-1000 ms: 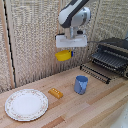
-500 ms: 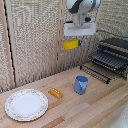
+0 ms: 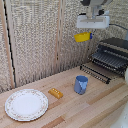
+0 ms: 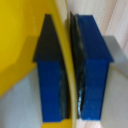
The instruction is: Please reach out your grabber to the yellow dish. Tenderly grip the yellow dish using your grabber. Set the yellow dish on the baking sheet. Posit your grabber on the rim of the baking sheet carrying the yellow dish. Mindfully slide the baking sheet with the yellow dish into the oven. Let go of your grabber's hold on the baking sheet's edge when it is entirely in the oven.
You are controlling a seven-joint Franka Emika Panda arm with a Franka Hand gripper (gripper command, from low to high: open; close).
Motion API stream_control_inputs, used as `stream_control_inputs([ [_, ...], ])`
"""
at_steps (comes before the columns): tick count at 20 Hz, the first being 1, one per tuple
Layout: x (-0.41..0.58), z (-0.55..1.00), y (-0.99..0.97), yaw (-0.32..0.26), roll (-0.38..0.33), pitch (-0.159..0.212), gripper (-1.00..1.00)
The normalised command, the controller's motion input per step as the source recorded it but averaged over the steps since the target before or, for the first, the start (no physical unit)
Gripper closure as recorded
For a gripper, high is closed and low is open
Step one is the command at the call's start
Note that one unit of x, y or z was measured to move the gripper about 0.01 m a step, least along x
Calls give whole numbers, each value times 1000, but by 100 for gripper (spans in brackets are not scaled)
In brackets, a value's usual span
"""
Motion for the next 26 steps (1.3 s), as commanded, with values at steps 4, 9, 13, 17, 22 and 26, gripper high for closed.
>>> stream_control_inputs([
  [4, -1, -94, -840, -75, 48, 11, 100],
  [9, 0, -119, -666, -69, 30, 0, 100],
  [13, 0, -109, -614, -51, 29, -9, 100],
  [17, 0, -94, -642, -75, 25, -36, 100],
  [22, 22, -100, -717, -104, 37, -34, 100],
  [26, 6, -133, -633, -92, 33, -11, 100],
])
